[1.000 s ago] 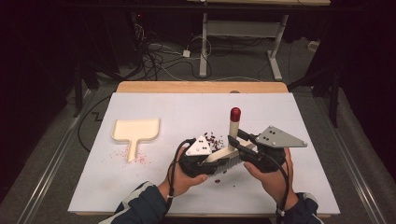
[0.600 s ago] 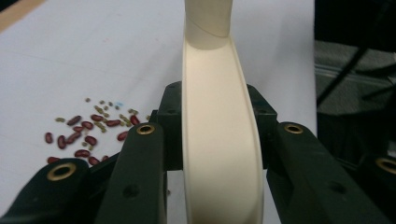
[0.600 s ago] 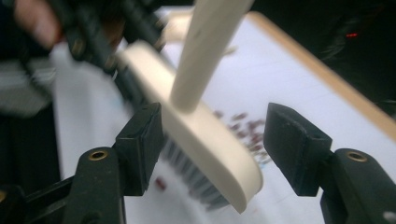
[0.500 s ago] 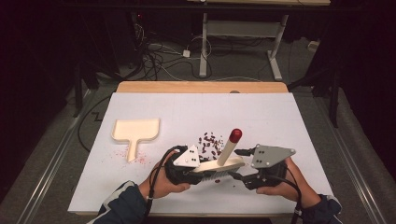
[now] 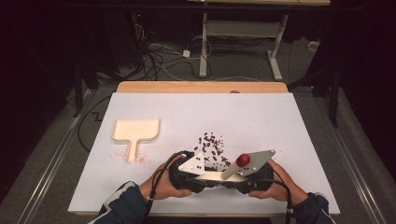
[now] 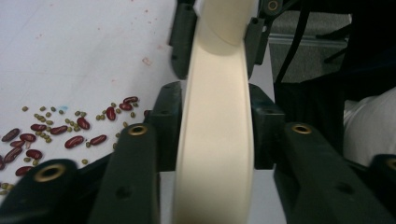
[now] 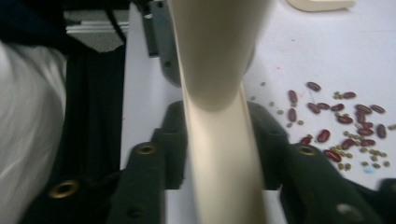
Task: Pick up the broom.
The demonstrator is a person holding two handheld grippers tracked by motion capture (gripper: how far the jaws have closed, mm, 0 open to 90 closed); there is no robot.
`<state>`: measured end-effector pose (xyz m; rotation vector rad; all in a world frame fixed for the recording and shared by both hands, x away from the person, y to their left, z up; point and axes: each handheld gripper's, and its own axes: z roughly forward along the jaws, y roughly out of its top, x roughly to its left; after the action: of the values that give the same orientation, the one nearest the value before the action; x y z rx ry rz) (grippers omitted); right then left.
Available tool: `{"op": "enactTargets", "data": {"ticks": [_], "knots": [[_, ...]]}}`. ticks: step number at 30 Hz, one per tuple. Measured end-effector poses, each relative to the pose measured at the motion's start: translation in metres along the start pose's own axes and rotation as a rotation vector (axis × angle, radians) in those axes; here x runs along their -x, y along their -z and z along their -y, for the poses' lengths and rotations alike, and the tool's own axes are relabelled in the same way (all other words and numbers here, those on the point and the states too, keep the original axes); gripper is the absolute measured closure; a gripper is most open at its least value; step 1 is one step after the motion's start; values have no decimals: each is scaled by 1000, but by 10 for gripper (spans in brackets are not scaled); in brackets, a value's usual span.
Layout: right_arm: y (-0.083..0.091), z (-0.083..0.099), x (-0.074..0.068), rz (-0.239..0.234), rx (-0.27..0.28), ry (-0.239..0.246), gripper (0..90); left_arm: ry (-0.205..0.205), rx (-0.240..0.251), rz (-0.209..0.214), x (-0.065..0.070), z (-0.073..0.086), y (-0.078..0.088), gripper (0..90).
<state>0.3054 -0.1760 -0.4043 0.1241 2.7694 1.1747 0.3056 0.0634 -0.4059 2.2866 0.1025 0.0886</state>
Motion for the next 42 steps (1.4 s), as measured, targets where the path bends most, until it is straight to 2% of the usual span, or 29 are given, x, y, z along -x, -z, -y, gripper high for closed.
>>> {"op": "enactTargets", "data": {"ticks": [2,4,6,7,9,10,11,12,13,14,15,17,18,19,20,21,22,23,24,26,32,38,40,42], "knots": [[-1,-2,-2,19,-6,10,666,0,-3,-26,0,-1,1,563],[0,-4,-1,33,12,25,670,-10,-2,-54,0,-1,3,543],[2,-4,-1,49,11,14,673,-14,-8,-110,0,-2,8,487],[4,-4,0,64,11,0,674,-14,-8,-110,0,-2,8,448],[7,-4,2,77,22,-4,675,-8,-10,-200,0,0,17,371],[9,-3,3,87,30,-22,675,-8,-10,-200,0,0,17,326],[13,-3,4,102,38,-31,675,0,-6,-239,0,2,21,318],[15,-3,6,117,47,-42,675,3,3,-262,-1,3,26,295],[18,-2,7,134,58,-54,675,16,27,-312,-2,7,34,276],[20,-2,8,150,63,-68,675,16,27,-312,-2,7,34,265],[23,-1,10,172,71,-84,675,39,60,-351,-3,13,45,253],[29,1,14,208,91,-106,675,55,77,-404,-4,21,54,227],[32,2,16,227,101,-117,675,55,77,-404,-4,21,54,214],[35,3,18,248,112,-137,675,71,80,-458,-4,32,63,208],[37,3,19,265,120,-154,675,84,78,-482,-4,38,67,208],[39,4,20,280,130,-171,675,84,78,-482,-4,38,67,208],[41,4,22,302,135,-183,675,96,73,-528,-3,49,73,207],[43,5,23,319,135,-193,675,96,73,-528,-3,49,73,206],[43,5,23,319,135,-193,675,108,71,-552,-3,55,75,206],[46,6,25,352,135,-207,675,118,58,-586,-1,67,81,206],[51,11,34,440,109,-256,676,185,27,-662,4,101,89,200],[54,15,42,488,108,-290,676,246,2,-692,14,127,92,195],[54,17,44,500,104,-294,676,275,10,-677,18,133,91,195],[53,18,45,514,96,-302,676,283,-11,-670,21,136,89,195]]}}
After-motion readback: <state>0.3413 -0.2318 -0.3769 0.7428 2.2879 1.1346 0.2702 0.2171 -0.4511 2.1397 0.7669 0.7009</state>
